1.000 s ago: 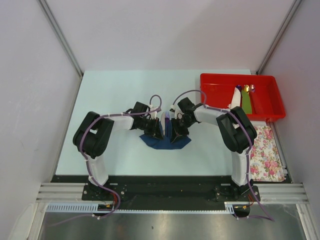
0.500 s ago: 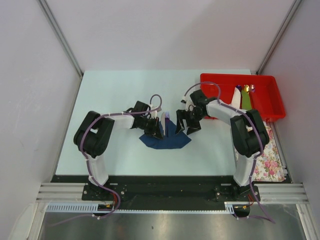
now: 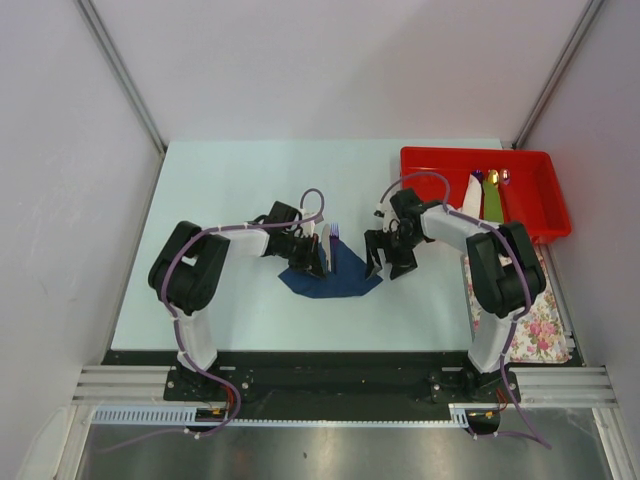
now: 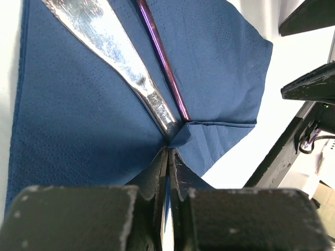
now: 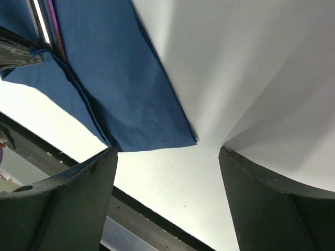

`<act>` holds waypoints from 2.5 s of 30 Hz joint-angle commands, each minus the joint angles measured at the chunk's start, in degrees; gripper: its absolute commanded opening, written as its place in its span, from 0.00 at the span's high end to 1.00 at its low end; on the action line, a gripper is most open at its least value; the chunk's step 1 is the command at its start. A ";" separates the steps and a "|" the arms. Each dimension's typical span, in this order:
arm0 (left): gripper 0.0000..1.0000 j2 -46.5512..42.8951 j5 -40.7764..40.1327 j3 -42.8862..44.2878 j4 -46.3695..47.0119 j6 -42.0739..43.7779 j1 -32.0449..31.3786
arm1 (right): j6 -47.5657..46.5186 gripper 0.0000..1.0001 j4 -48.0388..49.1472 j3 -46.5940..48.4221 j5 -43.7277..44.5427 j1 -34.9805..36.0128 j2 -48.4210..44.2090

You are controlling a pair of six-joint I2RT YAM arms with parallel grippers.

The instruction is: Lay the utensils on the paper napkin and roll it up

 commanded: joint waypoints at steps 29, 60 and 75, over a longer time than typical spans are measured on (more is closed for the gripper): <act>0.94 3.33 -5.24 1.24 -1.12 1.76 -1.47 | 12.62 0.65 17.01 -0.95 -21.00 1.84 3.78; 0.98 4.12 -4.19 1.51 -1.30 1.59 -0.94 | 25.72 0.91 29.04 5.56 -21.26 9.40 12.13; 0.79 -1.58 -1.11 -0.77 -2.18 2.46 2.66 | 23.88 0.92 28.87 5.65 -19.33 9.84 15.47</act>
